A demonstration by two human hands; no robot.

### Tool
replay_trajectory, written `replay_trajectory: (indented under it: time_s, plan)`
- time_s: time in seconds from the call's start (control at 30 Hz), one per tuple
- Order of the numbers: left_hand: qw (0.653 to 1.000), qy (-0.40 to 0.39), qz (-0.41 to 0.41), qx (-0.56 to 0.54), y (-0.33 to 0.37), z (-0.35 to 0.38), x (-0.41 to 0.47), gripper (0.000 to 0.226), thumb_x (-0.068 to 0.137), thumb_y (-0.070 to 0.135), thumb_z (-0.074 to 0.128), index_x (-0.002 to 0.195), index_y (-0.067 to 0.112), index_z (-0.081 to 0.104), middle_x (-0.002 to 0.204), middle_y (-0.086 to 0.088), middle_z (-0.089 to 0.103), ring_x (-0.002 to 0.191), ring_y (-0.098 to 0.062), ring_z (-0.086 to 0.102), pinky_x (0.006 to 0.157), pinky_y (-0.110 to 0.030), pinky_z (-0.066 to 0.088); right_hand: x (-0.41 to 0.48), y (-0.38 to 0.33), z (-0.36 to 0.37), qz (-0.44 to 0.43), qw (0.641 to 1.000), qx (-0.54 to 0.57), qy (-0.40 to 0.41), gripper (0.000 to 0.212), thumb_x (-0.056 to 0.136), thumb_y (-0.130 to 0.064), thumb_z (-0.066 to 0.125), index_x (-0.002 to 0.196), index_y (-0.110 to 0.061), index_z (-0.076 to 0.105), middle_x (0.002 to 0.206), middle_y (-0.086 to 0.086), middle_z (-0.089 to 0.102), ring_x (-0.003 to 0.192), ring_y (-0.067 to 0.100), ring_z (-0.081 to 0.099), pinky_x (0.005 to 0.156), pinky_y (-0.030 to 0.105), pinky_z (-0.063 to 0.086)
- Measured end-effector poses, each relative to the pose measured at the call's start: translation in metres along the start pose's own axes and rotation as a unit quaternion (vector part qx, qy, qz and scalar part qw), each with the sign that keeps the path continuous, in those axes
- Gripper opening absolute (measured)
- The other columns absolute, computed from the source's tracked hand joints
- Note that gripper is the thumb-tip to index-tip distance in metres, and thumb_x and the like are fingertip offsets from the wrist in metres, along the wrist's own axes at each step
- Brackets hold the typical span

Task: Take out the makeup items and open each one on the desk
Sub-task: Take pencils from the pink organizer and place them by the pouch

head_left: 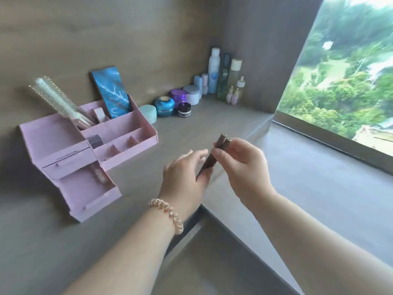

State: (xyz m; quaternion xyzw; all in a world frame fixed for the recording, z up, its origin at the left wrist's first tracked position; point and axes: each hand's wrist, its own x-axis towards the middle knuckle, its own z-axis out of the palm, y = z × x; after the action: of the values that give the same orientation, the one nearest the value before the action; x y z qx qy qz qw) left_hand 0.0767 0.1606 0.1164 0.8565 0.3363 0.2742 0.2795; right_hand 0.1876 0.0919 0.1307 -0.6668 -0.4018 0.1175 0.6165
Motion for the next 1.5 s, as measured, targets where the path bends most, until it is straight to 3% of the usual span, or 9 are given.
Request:
replay_trajectory:
  time_s: [0.17,0.4,0.63,0.77,0.93,1.13,1.23,1.33,1.5]
  plan:
    - [0.968,-0.137,-0.054,-0.2,0.083,0.065,-0.044,0.011,0.088,0.023,0.061,0.092,0.027,0.071,0.078,0.012,0.071,0.073,0.0,0.064,0.072,-0.023,0.051,-0.059,0.001,-0.126,0.071,0.994,0.044,0.066,0.011,0.081,-0.007,0.07,0.073,-0.014,0.068,0.068,-0.005,0.067,0.068,0.009,0.06,0.069,0.027,0.048]
    - [0.895,-0.36,0.004,-0.264,0.242,0.169,-0.123,0.012,0.084,0.018,0.068,0.084,0.03,0.066,0.077,0.006,0.067,0.076,-0.017,0.066,0.081,-0.034,0.055,-0.174,-0.014,-0.332,0.12,0.971,0.066,0.197,0.01,0.085,-0.007,0.066,0.078,-0.014,0.068,0.071,-0.006,0.067,0.073,0.008,0.061,0.073,0.018,0.049]
    - [0.815,-0.509,0.053,-0.27,0.385,0.271,-0.234,0.01,0.087,0.006,0.063,0.089,0.014,0.067,0.076,-0.002,0.065,0.063,-0.012,0.059,0.062,-0.02,0.049,-0.317,-0.019,-0.517,0.223,0.938,0.06,0.261,0.01,0.085,-0.01,0.065,0.087,-0.019,0.066,0.075,-0.006,0.067,0.075,0.01,0.063,0.071,0.021,0.045]
    - [0.809,-0.541,0.076,-0.217,0.427,0.324,-0.282,0.01,0.086,0.011,0.064,0.091,0.018,0.07,0.073,0.002,0.066,0.062,-0.008,0.058,0.064,-0.02,0.047,-0.382,-0.004,-0.583,0.292,0.917,0.062,0.263,0.01,0.088,-0.011,0.061,0.094,-0.018,0.066,0.079,-0.001,0.068,0.07,0.012,0.065,0.072,0.025,0.044]
    - [0.82,-0.542,0.091,-0.16,0.465,0.367,-0.314,0.011,0.087,0.015,0.062,0.095,0.019,0.069,0.063,0.009,0.06,0.043,0.004,0.049,0.049,-0.017,0.039,-0.423,0.022,-0.629,0.336,0.892,0.076,0.293,0.011,0.092,-0.013,0.056,0.087,-0.02,0.061,0.078,-0.006,0.067,0.072,0.013,0.069,0.08,0.034,0.039]
    - [0.874,-0.466,0.006,-0.134,0.468,0.395,-0.323,0.012,0.083,0.027,0.067,0.094,0.026,0.063,0.083,0.009,0.064,0.075,-0.011,0.062,0.069,-0.024,0.048,-0.435,0.05,-0.637,0.277,0.874,0.09,0.389,0.015,0.092,-0.003,0.055,0.085,-0.015,0.062,0.089,0.013,0.061,0.079,0.025,0.066,0.071,0.023,0.053]
    - [0.866,-0.48,-0.077,-0.118,0.469,0.402,-0.328,0.02,0.084,0.034,0.061,0.095,0.018,0.061,0.088,0.003,0.063,0.076,-0.019,0.067,0.067,-0.032,0.054,-0.444,0.065,-0.635,0.243,0.869,-0.028,0.431,0.013,0.091,-0.004,0.058,0.092,-0.016,0.065,0.097,0.013,0.066,0.084,0.016,0.066,0.083,0.031,0.053]
    - [0.779,-0.581,-0.158,-0.175,0.481,0.402,-0.343,0.024,0.088,0.035,0.058,0.084,0.012,0.061,0.076,-0.005,0.062,0.06,-0.022,0.064,0.052,-0.025,0.049,-0.46,0.074,-0.625,0.214,0.843,-0.264,0.418,0.013,0.088,-0.01,0.062,0.094,-0.022,0.066,0.083,-0.007,0.07,0.077,0.004,0.062,0.071,0.018,0.047]
    - [0.683,-0.652,-0.252,-0.214,0.496,0.417,-0.365,0.036,0.091,0.047,0.051,0.09,0.012,0.059,0.076,-0.004,0.061,0.054,-0.015,0.06,0.047,-0.02,0.044,-0.486,0.106,-0.617,0.115,0.814,-0.499,0.274,0.023,0.083,-0.016,0.052,0.096,-0.013,0.071,0.091,-0.001,0.073,0.081,0.015,0.064,0.075,0.036,0.049]
